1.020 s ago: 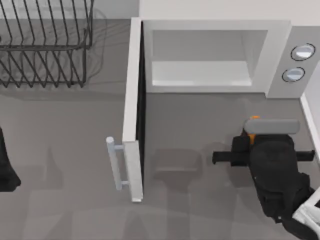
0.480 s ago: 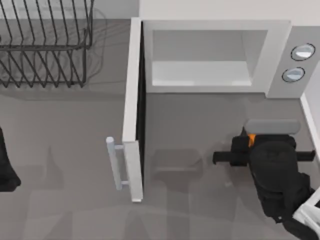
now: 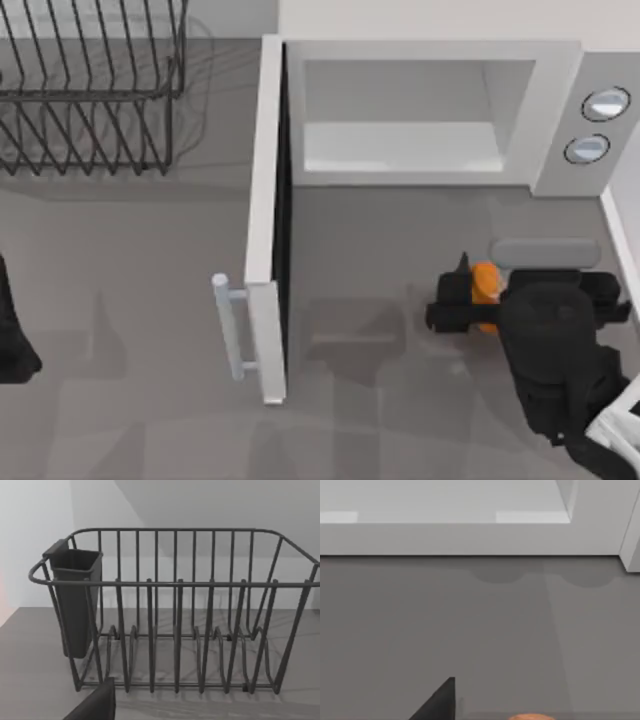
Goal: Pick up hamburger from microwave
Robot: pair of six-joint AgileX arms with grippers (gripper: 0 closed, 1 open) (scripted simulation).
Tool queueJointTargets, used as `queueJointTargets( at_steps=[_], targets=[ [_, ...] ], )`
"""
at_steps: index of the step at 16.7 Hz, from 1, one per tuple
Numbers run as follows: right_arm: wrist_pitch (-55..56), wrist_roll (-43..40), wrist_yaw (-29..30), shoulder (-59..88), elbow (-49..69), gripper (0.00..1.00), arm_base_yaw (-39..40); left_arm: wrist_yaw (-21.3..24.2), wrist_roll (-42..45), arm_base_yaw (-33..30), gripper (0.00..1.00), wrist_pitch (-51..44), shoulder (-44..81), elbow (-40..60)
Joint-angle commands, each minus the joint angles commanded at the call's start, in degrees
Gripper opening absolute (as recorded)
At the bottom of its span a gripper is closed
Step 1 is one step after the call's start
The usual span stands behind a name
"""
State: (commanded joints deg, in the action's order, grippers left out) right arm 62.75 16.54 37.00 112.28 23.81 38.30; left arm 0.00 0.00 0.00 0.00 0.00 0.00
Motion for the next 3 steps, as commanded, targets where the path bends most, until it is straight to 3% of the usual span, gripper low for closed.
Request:
queueJointTargets(
  at_steps=[3],
  targets=[
    [0.0, 0.0, 0.0, 0.0, 0.0, 1.00, 0.0, 0.0, 0.0, 0.0, 1.00, 0.0, 0.0, 0.0]
  ],
)
